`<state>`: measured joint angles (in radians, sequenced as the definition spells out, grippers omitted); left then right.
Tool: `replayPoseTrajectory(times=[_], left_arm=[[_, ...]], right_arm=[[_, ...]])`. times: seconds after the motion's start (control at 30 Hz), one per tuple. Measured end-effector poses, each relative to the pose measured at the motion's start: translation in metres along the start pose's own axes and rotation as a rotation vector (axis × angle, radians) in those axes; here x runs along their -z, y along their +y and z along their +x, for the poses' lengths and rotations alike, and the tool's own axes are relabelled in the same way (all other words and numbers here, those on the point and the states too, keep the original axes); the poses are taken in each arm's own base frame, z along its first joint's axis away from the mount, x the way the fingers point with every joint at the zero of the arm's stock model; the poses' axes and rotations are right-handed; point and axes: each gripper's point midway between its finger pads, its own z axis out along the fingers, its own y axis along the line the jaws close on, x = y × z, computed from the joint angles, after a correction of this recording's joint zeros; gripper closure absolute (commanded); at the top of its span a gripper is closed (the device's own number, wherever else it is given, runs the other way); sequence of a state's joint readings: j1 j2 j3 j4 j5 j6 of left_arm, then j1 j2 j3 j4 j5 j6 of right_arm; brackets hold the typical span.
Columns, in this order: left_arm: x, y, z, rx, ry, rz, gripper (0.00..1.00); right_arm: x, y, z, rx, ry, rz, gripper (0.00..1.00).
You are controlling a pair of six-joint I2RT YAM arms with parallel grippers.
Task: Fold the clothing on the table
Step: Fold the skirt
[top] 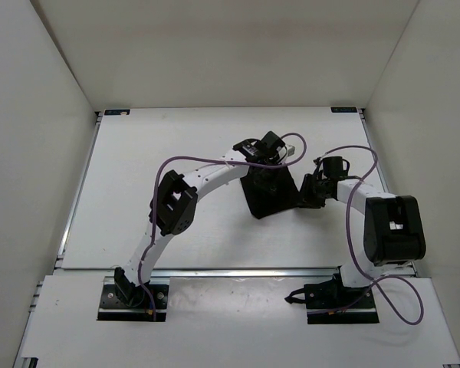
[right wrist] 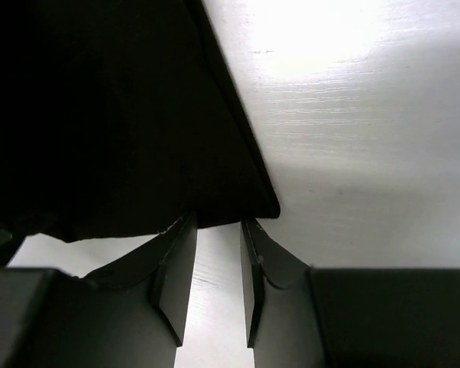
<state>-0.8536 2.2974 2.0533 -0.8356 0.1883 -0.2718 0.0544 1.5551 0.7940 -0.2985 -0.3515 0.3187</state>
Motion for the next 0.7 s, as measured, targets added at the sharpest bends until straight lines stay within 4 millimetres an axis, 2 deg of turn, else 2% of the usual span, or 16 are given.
replayPoseTrajectory(times=[0.03, 0.07, 0.1, 0.13, 0.17, 0.3, 0.4, 0.5, 0.57, 0.7], left_arm=[[-0.002, -0.003, -0.001, 0.008, -0.001, 0.021, 0.52], [-0.003, -0.006, -0.002, 0.009, -0.003, 0.041, 0.38], [-0.003, -0.011, -0.003, 0.019, -0.006, 0.070, 0.19], [-0.003, -0.016, -0.006, 0.025, -0.012, 0.097, 0.06], [-0.002, -0.020, -0.008, 0.024, -0.020, 0.121, 0.01], [0.001, -0.030, -0.020, 0.047, -0.058, 0.183, 0.01], [0.010, -0.022, -0.020, 0.077, -0.084, 0.194, 0.01], [0.029, 0.005, -0.019, 0.139, -0.126, 0.174, 0.01], [0.049, 0.030, -0.016, 0.198, -0.167, 0.143, 0.01], [0.085, 0.078, -0.016, 0.296, -0.275, 0.053, 0.01]], right_arm=[[-0.002, -0.001, 0.002, -0.001, 0.010, 0.001, 0.75], [-0.004, 0.000, 0.004, -0.006, 0.018, -0.001, 0.75], [-0.004, 0.000, 0.004, -0.007, 0.019, -0.003, 0.75], [-0.004, 0.000, 0.004, -0.006, 0.019, -0.003, 0.74], [-0.004, 0.000, 0.004, -0.008, 0.018, -0.002, 0.72], [0.003, -0.005, -0.002, -0.030, -0.001, -0.003, 0.58], [0.014, -0.011, -0.014, -0.054, -0.045, -0.005, 0.54], [0.023, -0.017, -0.027, -0.071, -0.085, -0.002, 0.52], [0.026, -0.014, -0.035, -0.064, -0.100, -0.009, 0.49], [0.032, 0.010, -0.052, -0.004, -0.126, -0.064, 0.34]])
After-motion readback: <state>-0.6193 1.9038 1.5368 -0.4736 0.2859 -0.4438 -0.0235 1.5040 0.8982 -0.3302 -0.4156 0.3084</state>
